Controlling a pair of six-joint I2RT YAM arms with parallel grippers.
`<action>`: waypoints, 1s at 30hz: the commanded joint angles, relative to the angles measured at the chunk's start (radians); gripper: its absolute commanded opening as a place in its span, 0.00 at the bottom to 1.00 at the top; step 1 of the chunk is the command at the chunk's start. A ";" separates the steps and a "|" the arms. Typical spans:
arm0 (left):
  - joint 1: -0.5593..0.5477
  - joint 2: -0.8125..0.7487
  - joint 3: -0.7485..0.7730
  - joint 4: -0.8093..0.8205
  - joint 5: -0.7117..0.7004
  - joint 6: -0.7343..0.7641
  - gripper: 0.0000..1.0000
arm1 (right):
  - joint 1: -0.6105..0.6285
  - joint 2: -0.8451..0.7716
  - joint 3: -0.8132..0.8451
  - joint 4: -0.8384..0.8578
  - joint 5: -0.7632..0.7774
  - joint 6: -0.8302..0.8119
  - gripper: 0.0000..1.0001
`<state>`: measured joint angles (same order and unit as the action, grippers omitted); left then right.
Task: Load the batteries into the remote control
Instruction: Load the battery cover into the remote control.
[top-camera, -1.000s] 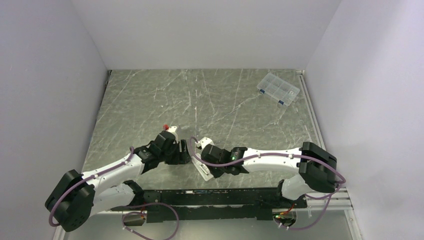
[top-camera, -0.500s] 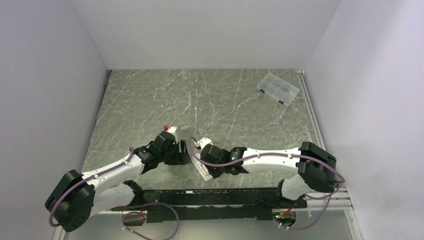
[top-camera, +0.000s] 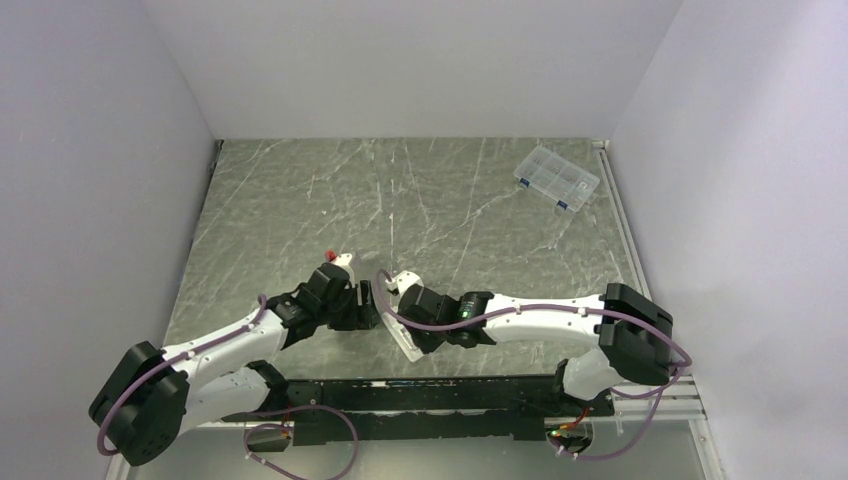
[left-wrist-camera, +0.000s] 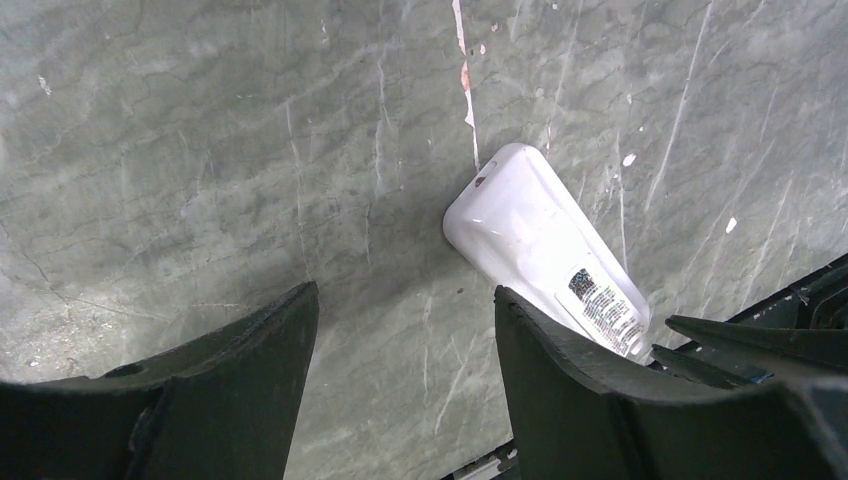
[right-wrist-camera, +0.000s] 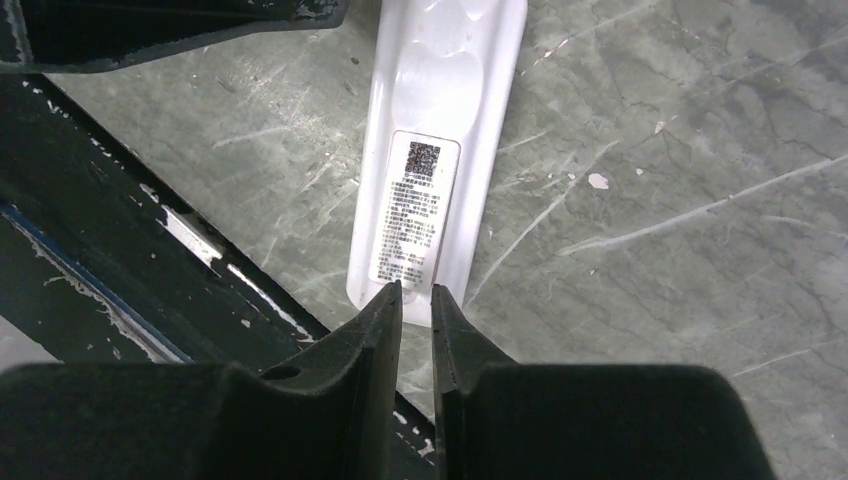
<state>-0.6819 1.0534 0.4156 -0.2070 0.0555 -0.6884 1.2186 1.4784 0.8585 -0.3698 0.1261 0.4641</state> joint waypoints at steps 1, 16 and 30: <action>0.005 -0.024 0.000 0.000 0.001 0.015 0.70 | -0.002 -0.030 0.045 -0.009 0.022 0.002 0.19; 0.009 -0.032 0.001 -0.012 0.005 0.018 0.70 | -0.002 0.012 0.062 0.027 -0.011 -0.001 0.00; 0.012 -0.052 0.001 -0.033 0.000 0.024 0.70 | -0.004 0.048 0.057 0.050 -0.020 -0.002 0.00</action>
<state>-0.6762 1.0218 0.4137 -0.2398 0.0551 -0.6868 1.2182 1.5181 0.8822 -0.3630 0.1162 0.4641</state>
